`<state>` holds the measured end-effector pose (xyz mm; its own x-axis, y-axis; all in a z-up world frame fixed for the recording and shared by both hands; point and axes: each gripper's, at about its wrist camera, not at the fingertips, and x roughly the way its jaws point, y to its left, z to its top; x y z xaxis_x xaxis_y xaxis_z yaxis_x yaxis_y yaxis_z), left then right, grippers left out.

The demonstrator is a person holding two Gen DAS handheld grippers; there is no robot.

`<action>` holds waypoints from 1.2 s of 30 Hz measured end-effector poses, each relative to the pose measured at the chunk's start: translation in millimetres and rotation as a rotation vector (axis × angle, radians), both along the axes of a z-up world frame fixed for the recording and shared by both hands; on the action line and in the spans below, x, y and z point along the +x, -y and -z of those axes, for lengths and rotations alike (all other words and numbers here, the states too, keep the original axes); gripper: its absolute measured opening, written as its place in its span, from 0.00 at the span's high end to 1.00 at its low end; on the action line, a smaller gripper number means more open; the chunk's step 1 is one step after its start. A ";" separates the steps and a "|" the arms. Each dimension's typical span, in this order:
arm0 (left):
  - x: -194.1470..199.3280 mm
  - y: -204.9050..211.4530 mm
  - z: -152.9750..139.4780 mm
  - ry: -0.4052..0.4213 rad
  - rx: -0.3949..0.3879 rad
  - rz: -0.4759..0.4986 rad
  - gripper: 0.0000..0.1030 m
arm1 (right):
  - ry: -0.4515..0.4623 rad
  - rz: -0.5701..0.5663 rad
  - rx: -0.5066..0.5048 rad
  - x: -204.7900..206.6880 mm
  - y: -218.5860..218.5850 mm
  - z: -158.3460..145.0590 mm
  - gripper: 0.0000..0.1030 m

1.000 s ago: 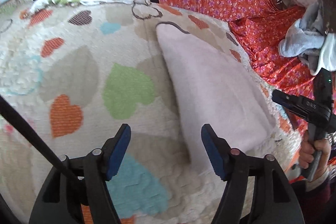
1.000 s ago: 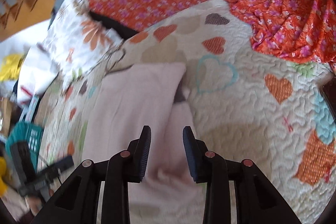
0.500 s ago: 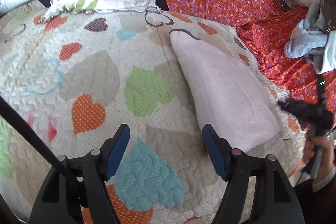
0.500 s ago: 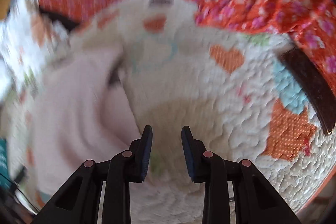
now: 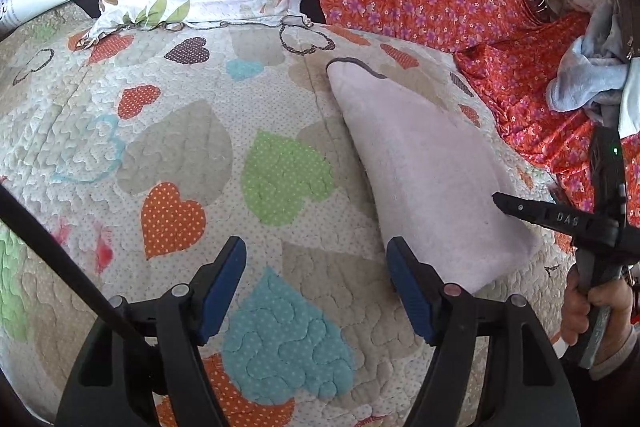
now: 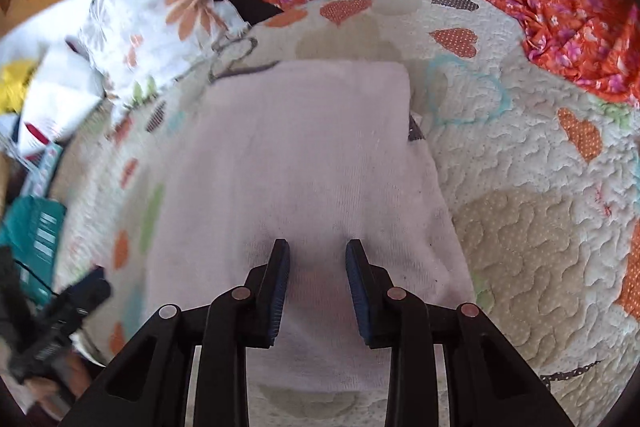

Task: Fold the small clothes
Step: 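Release the folded top and pull both grippers back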

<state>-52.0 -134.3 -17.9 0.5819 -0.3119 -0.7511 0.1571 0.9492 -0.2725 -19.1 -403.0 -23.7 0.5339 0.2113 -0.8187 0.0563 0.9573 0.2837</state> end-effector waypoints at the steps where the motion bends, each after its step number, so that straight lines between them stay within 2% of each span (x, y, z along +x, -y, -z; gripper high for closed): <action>1: 1.6 0.0 2.2 -0.009 0.001 -0.001 0.30 | 0.004 -0.003 -0.019 0.2 -3.3 0.2 0.67; 3: 4.3 1.0 7.5 -0.025 0.007 -0.003 0.30 | 0.002 -0.011 -0.038 5.6 -3.8 1.2 0.65; 10: 10.0 4.6 24.2 -0.076 0.050 -0.019 0.30 | 0.005 0.011 0.005 0.7 8.1 -9.0 0.63; 12: 11.0 4.1 30.8 -0.093 0.072 -0.025 0.30 | 0.045 0.049 -0.001 -6.6 12.6 -23.2 0.63; 15: 13.7 1.8 39.9 -0.115 0.108 -0.043 0.30 | 0.105 0.094 -0.016 -21.8 18.9 -41.1 0.54; 18: 13.5 4.1 41.1 -0.095 0.147 -0.046 0.29 | 0.129 0.116 -0.018 -31.0 21.0 -46.1 0.52; 23: 10.0 16.0 45.7 -0.058 0.234 -0.013 0.22 | 0.110 0.104 -0.074 -27.2 14.4 -41.4 0.52; 27: 12.8 10.5 48.1 -0.059 0.219 -0.037 0.14 | 0.110 0.119 -0.058 -26.8 17.9 -39.2 0.51; 30: 13.3 9.1 48.4 -0.063 0.207 -0.043 0.14 | 0.109 0.148 -0.048 -27.6 23.2 -38.0 0.49; 36: 13.1 10.4 50.4 -0.041 0.221 -0.040 0.08 | 0.075 0.207 0.080 -25.4 42.1 -31.4 0.48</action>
<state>-38.9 -144.6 -68.4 0.5583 -0.1142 -0.8217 0.1110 0.9919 -0.0625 -44.6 -445.1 7.7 0.6316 0.1539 -0.7598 0.2246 0.9017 0.3694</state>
